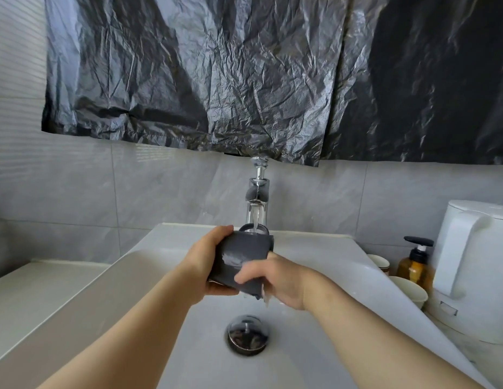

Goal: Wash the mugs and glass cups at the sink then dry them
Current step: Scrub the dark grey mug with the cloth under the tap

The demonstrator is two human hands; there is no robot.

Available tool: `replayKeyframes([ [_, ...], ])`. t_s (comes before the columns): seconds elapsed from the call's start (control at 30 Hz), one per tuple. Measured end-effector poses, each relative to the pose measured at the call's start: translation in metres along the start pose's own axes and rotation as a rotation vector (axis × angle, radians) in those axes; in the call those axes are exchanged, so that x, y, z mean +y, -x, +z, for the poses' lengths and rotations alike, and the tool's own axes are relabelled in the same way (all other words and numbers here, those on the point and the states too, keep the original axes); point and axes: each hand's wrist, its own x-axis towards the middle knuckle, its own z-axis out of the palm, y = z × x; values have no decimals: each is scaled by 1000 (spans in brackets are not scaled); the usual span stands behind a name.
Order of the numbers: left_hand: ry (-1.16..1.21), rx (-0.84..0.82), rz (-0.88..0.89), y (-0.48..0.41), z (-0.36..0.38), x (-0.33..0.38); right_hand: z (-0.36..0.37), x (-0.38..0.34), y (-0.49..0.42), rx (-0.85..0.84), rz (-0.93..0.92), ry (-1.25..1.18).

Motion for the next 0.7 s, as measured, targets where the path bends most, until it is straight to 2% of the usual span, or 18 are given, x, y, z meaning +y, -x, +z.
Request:
replayKeyframes([
  [0.1, -65, -65, 174, -4, 2, -3, -8, -9, 2, 10, -1, -574],
  [0.13, -64, -81, 223, -6, 3, -5, -11, -9, 3, 25, -32, -660],
  [0.2, -44, -97, 246, -8, 5, -8, -11, -9, 6, 15, -80, -579],
  [0.3, 23, -73, 133, -4, 6, -11, -7, 0, 4, 33, -119, -149],
  [0.37, 90, -49, 89, -1, 4, -11, -3, 3, 2, 23, -109, 26],
  [0.43, 76, -53, 149, 0, 2, -10, -4, 1, 2, 15, -103, -40],
  [0.57, -16, -109, 371, -1, 0, -14, -8, -6, 4, 3, 6, -516],
  [0.63, -41, -147, 365, -2, -5, -14, -7, -6, 3, 57, 13, -518],
  [0.7, -100, -219, 230, -3, -11, -11, -3, -2, 2, 157, -38, -340],
])
